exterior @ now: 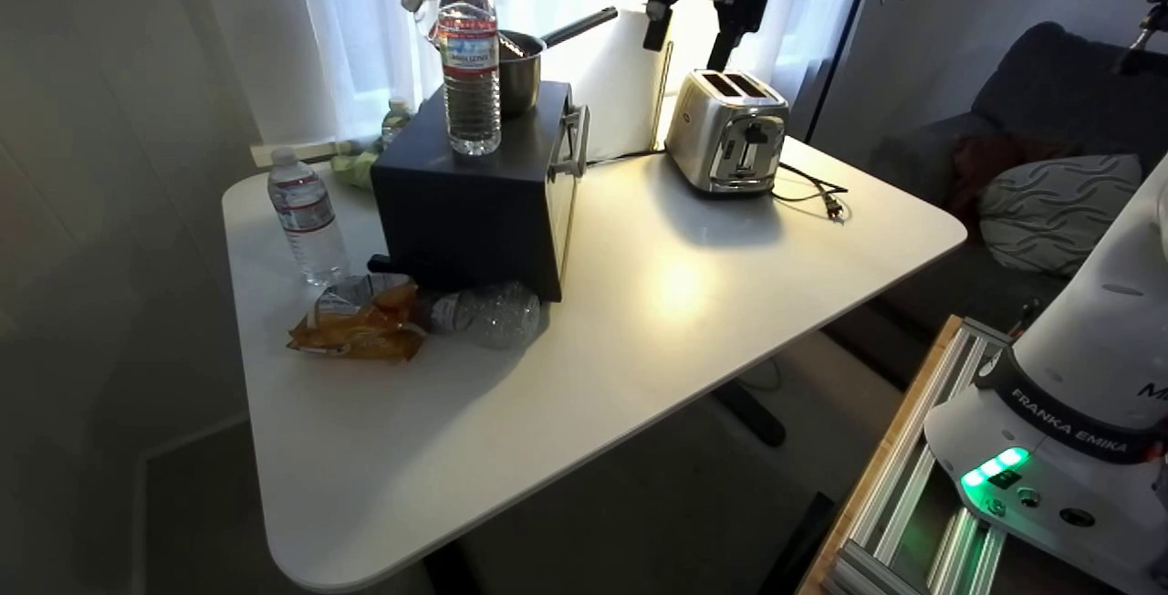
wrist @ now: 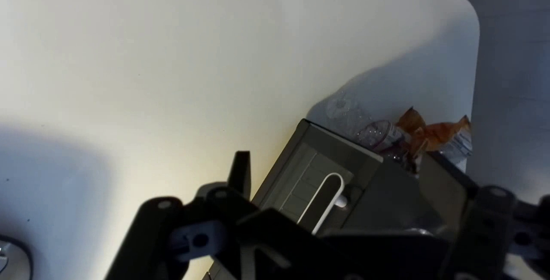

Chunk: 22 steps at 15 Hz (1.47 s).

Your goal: Open the microwave door

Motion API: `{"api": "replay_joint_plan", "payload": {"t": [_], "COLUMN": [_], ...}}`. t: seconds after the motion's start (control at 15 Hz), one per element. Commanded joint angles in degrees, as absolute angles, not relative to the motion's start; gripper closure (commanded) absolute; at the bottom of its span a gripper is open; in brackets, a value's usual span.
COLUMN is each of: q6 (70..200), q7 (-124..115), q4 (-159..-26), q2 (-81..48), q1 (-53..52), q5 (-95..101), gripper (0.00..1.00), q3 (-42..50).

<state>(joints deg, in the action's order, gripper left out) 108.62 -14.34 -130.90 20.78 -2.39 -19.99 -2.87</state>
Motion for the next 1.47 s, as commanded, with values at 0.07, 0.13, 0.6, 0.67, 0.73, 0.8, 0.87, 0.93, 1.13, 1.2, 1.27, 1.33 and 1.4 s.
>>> {"api": "replay_joint_plan", "payload": {"t": [0.07,0.13,0.6,0.67,0.73,0.8,0.87,0.93,1.13,1.2,1.27,1.33,1.4], "q6": [117.2,119.7,127.1,127.2,127.2,127.2,127.2,127.2,125.9,126.7,127.3,127.6,127.8], "q7": [-21.5,-22.7,-23.6,-23.6,-23.6,-23.6,-23.6,-23.7,-22.4,-21.8,-21.0,-20.2,-19.5], "q4": [-128.5,-128.2,-127.9,-127.3,-126.9,-126.7,-126.6,-126.5,-125.1,-124.9,-124.7,-124.5,-124.3], "q2": [11.2,9.2,3.6,2.7,2.1,1.9,1.9,1.9,0.1,-0.8,-1.9,-2.6,-3.4], "q1": [-1.8,-1.6,-0.9,-0.7,-0.6,-0.7,-0.7,-0.7,-0.4,-0.3,-0.2,-0.1,0.0], "q5": [-27.2,-28.3,-28.0,-28.0,-28.0,-28.0,-28.0,-28.0,-29.3,-29.5,-29.6,-30.1,-30.8], "gripper": [0.0,0.0,0.0,0.0,0.0,0.0,0.0,0.0,0.0,0.0,0.0,0.0,0.0], "q3": [-2.9,-2.8,-1.3,-1.1,-1.0,-1.0,-1.0,-1.0,-0.6,-0.5,-0.3,-0.1,0.0]}}
